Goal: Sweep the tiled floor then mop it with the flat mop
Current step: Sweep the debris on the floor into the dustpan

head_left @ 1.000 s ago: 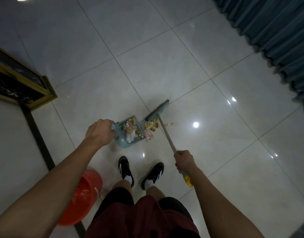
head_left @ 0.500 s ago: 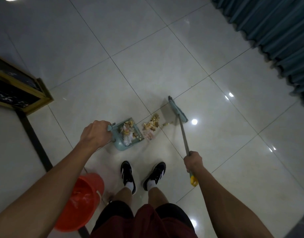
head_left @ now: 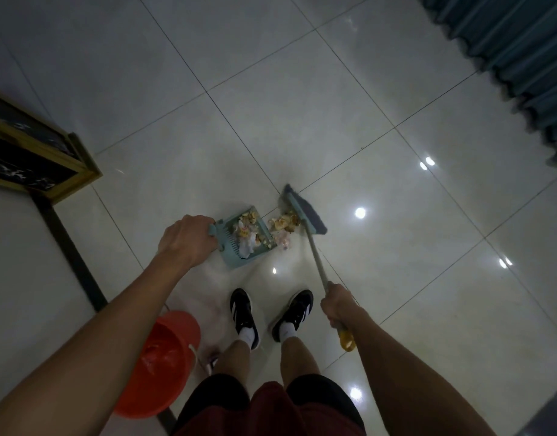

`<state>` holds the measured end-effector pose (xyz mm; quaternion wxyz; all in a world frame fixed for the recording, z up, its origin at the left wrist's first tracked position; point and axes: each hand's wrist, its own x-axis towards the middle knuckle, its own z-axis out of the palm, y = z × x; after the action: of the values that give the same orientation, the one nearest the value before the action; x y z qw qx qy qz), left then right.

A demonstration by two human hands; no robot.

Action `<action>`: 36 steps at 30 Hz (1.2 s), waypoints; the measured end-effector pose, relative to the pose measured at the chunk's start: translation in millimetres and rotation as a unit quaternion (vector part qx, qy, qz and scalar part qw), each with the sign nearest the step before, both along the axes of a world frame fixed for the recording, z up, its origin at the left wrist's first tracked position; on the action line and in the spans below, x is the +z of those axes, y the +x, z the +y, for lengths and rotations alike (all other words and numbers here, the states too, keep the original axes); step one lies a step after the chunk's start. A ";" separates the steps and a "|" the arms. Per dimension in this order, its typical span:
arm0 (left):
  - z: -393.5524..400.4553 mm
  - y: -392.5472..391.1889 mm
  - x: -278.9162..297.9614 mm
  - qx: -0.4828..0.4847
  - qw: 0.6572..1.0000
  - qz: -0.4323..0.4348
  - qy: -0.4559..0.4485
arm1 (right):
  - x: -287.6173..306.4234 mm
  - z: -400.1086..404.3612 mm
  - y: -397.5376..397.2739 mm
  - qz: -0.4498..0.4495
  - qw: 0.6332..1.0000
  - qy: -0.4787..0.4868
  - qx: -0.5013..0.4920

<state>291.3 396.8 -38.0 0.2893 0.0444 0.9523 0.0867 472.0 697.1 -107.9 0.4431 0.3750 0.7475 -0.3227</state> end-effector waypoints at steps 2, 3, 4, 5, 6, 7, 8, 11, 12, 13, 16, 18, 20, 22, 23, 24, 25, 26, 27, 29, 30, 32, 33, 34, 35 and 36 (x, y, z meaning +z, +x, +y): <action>-2.8 3.4 -2.6 0.008 1.000 -0.006 0.008 | 1.5 -19.8 3.0 0.003 1.000 -0.030 0.008; -4.6 5.9 -4.1 0.015 1.000 -0.010 0.016 | 2.0 -28.6 3.7 0.005 0.999 -0.042 0.012; -6.0 8.9 -5.4 0.021 0.999 -0.012 0.023 | 2.2 -36.4 4.2 0.008 0.998 -0.054 0.018; -6.8 11.5 -6.3 0.027 0.999 -0.014 0.029 | 2.4 -43.1 4.6 0.008 0.997 -0.069 0.020; -8.0 13.4 -6.7 0.032 0.999 -0.013 0.032 | 3.1 -49.1 4.5 0.005 0.996 -0.084 0.014; -8.7 14.2 -6.9 0.035 0.999 -0.011 0.035 | 4.0 -54.2 3.4 0.000 0.995 -0.099 0.003; -9.3 14.3 -6.8 0.036 0.999 -0.009 0.039 | 5.3 -58.4 3.0 -0.005 0.994 -0.109 -0.009; -11.6 12.7 -6.4 0.039 0.998 -0.003 0.051 | 11.1 -66.5 1.6 -0.011 0.992 -0.120 -0.033; -12.4 12.2 -6.6 0.040 0.998 -0.001 0.053 | 13.2 -67.6 0.9 -0.011 0.991 -0.122 -0.045; -13.7 11.7 -6.9 0.042 0.998 0.002 0.054 | 15.4 -68.6 0.3 -0.014 0.990 -0.127 -0.064; -19.8 11.5 -7.7 0.052 0.997 0.009 0.051 | 22.8 -70.1 2.8 -0.019 0.979 -0.151 -0.138; -25.5 11.4 -7.7 0.059 0.997 0.006 0.049 | 29.8 -70.6 6.8 -0.009 0.976 -0.156 -0.149; -31.8 11.6 -6.8 0.065 0.996 0.002 0.053 | 35.3 -70.4 11.6 -0.001 0.977 -0.148 -0.156; -37.8 12.2 -6.0 0.074 0.995 0.004 0.060 | 40.4 -67.9 12.6 -0.003 0.976 -0.133 -0.173; -40.6 12.4 -4.9 0.077 0.995 0.007 0.061 | 42.4 -65.3 11.2 -0.001 0.975 -0.129 -0.179; -43.5 12.9 -3.6 0.079 0.995 0.010 0.061 | 44.4 -61.6 8.5 0.001 0.976 -0.125 -0.178; -46.3 12.8 -2.3 0.083 0.995 0.015 0.060 | 47.7 -58.0 3.9 0.004 0.977 -0.123 -0.176; -49.8 13.0 -1.1 0.089 0.994 0.019 0.059 | 51.1 -54.8 -1.3 0.006 0.978 -0.121 -0.171; -53.4 13.4 -0.2 0.095 0.994 0.022 0.058 | 54.7 -51.9 -6.7 0.008 0.979 -0.119 -0.164; -61.5 14.7 -0.2 0.102 0.993 0.023 0.060 | 60.3 -48.2 -17.0 0.016 0.984 -0.106 -0.143; -65.6 15.2 -0.3 0.105 0.992 0.023 0.060 | 62.2 -47.3 -21.4 0.022 0.987 -0.097 -0.129; -73.3 16.3 0.4 0.113 0.992 0.021 0.052 | 64.1 -47.2 -29.0 0.032 0.991 -0.076 -0.104; -76.5 16.9 1.0 0.117 0.992 0.020 0.049 | 65.2 -47.2 -33.2 0.037 0.993 -0.062 -0.088; -79.0 17.5 2.1 0.123 0.991 0.018 0.049 | 65.9 -46.7 -37.6 0.044 0.996 -0.047 -0.066; -80.9 18.1 3.5 0.130 0.990 0.014 0.049 | 66.7 -45.6 -42.5 0.053 0.997 -0.032 -0.043; -82.4 18.8 5.8 0.138 0.989 0.007 0.047 | 67.1 -43.4 -48.0 0.062 0.998 -0.021 -0.023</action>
<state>310.1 314.3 -32.2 0.2653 -0.0737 0.9462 0.1698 424.0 653.7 -40.8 0.3955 0.3624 0.7579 -0.3712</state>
